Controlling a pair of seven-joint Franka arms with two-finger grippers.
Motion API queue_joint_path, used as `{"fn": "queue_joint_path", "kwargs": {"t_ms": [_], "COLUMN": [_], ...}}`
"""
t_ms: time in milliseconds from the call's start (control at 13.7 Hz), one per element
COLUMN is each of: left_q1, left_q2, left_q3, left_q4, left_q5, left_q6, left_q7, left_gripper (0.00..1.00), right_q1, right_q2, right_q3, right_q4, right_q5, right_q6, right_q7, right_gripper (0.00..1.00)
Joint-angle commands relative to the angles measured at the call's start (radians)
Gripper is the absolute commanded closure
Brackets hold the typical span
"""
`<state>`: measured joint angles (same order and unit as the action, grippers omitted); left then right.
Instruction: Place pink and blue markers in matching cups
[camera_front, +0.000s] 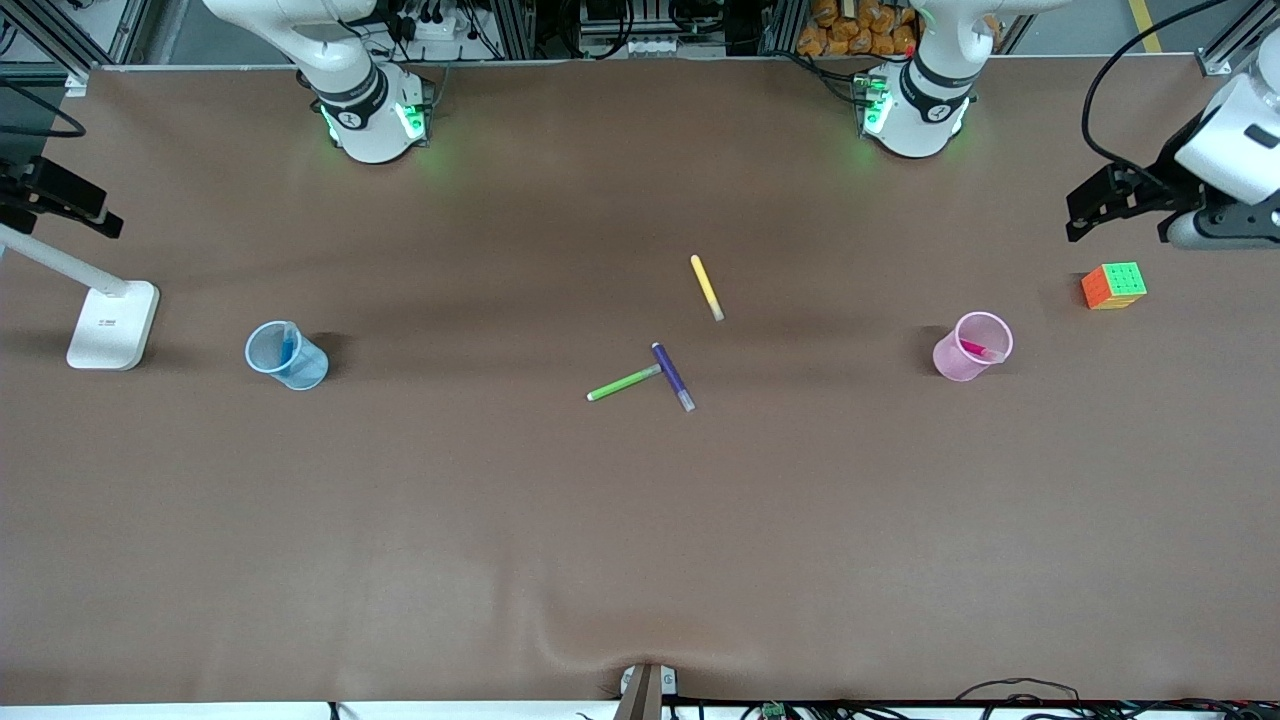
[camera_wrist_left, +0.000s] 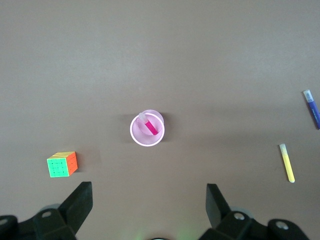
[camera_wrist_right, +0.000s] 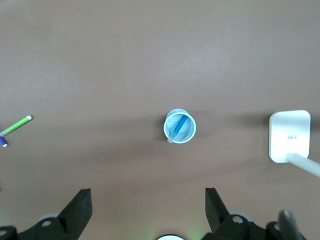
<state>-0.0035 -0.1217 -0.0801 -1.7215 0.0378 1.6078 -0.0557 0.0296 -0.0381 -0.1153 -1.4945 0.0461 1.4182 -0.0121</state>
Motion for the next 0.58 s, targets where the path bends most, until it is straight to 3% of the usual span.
{"fn": "queue_joint_path", "kwargs": {"t_ms": [0, 511], "left_q1": [-0.001, 0.034], "left_q2": [-0.003, -0.003], "left_q3": [0.011, 0.011], "left_q4": [0.034, 0.074], "left_q5": [-0.001, -0.018], "left_q6": [-0.012, -0.071], "left_q7": [0.017, 0.005], "left_gripper": [0.0, 0.0], "right_q1": [-0.028, -0.039], "right_q2": [0.024, 0.024], "right_q3": [0.023, 0.023], "right_q4": [0.046, 0.046], "right_q5": [-0.022, -0.02], "right_q6": [-0.005, -0.01], "right_q7": [-0.06, -0.106], "right_gripper": [0.0, 0.0]}}
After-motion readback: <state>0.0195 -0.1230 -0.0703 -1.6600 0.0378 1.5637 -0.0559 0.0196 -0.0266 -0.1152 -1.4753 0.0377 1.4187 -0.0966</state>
